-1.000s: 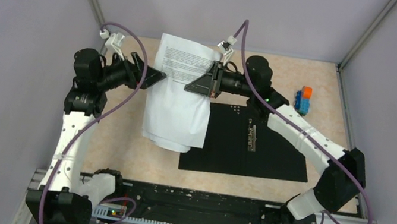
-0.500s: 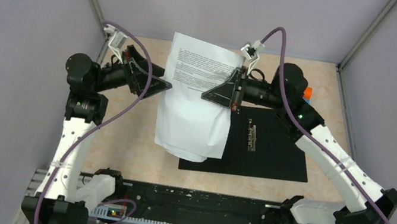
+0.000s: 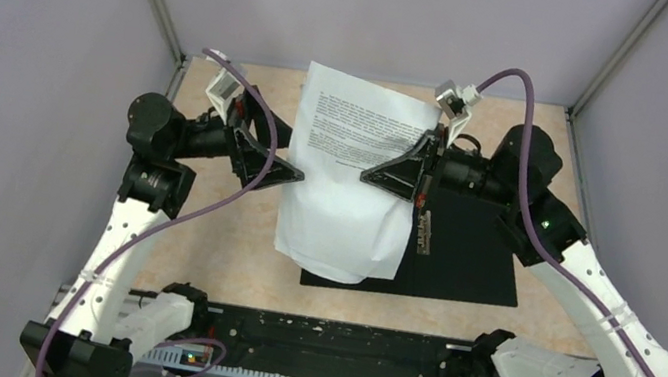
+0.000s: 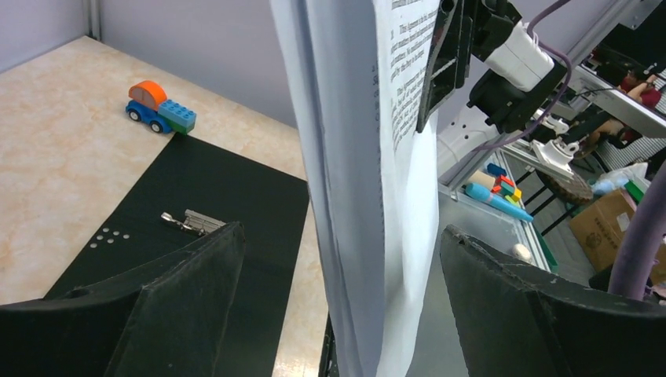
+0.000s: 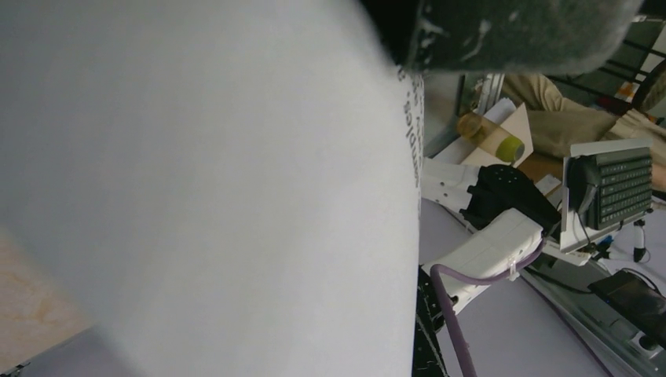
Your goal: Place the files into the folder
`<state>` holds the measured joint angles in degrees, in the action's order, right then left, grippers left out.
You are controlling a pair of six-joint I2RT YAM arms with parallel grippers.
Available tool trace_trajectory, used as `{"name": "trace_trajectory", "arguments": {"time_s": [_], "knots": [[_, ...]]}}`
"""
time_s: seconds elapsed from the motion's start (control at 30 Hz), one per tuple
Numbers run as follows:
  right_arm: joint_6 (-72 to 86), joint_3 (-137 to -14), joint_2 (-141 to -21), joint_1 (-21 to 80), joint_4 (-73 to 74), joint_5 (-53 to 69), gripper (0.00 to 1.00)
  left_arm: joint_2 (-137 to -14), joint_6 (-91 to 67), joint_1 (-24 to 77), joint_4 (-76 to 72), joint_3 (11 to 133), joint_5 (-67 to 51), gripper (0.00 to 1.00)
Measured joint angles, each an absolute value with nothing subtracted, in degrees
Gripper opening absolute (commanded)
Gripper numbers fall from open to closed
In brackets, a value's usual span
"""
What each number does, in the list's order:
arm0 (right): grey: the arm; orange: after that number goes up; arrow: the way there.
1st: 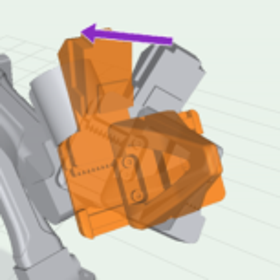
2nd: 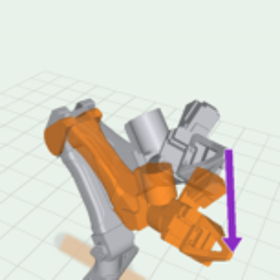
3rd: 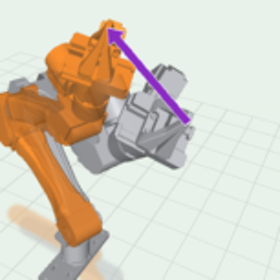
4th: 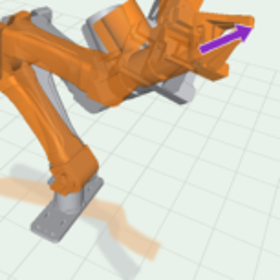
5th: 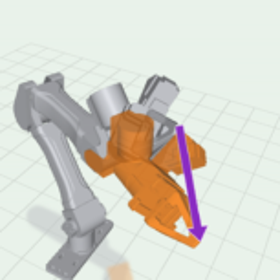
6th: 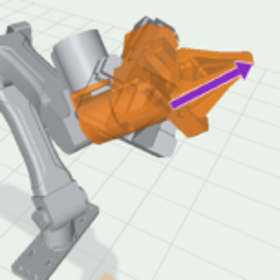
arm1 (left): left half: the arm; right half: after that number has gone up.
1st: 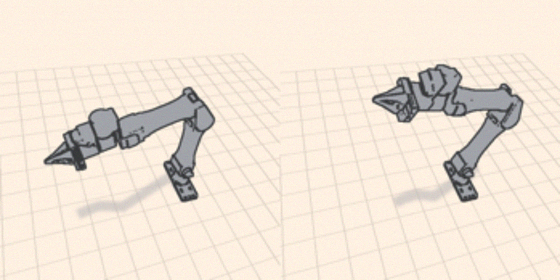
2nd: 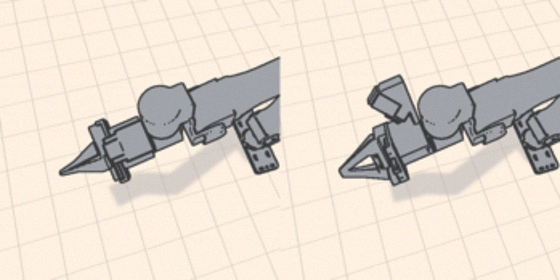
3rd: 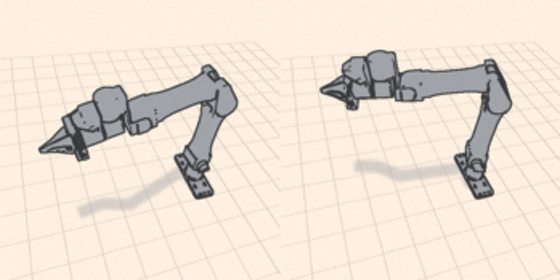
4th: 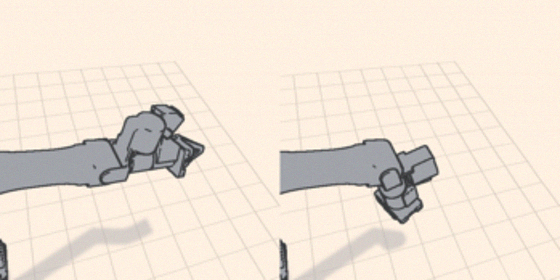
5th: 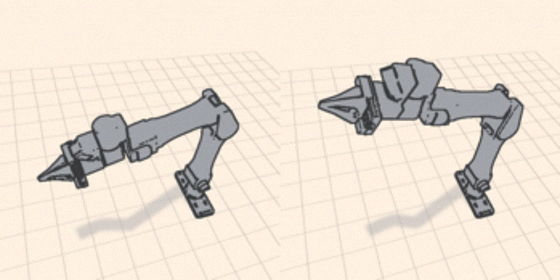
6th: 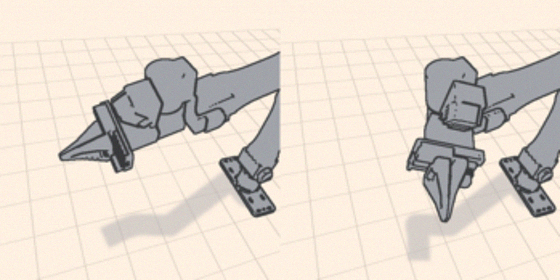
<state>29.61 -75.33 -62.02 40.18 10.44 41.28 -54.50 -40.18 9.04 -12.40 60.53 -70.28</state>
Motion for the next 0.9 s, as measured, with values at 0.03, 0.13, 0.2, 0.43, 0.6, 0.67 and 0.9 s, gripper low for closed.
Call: {"name": "trace_trajectory", "arguments": {"time_s": [0.03,0.13,0.2,0.43,0.6,0.67,0.9], "knots": [[29.4,-75.3,-62.0,40.2,10.8,41.3,0.00,-54.5,-40.0,9.3,-12.3,60.6,-70.4,0.99],[28.6,-75.3,-62.0,40.2,11.7,41.4,0.00,-54.5,-39.3,9.6,-12.0,60.6,-71.2,0.98],[28.0,-75.4,-62.0,40.2,12.5,41.1,0.00,-54.6,-39.0,10.2,-12.0,60.5,-71.2,0.97],[25.9,-76.3,-62.5,40.2,14.7,38.6,0.00,-55.4,-38.3,14.0,-11.9,60.5,-71.1,0.72],[23.2,-78.9,-63.3,39.9,18.2,34.0,0.00,-55.9,-37.4,14.4,-11.0,60.2,-69.8,0.51],[22.4,-79.3,-63.5,39.8,19.1,32.5,0.00,-55.9,-37.4,14.4,-10.3,60.2,-69.2,0.42],[20.6,-79.3,-64.7,39.5,21.1,29.6,0.00,-57.5,-37.4,14.7,-9.4,60.2,-67.1,0.29]]}}
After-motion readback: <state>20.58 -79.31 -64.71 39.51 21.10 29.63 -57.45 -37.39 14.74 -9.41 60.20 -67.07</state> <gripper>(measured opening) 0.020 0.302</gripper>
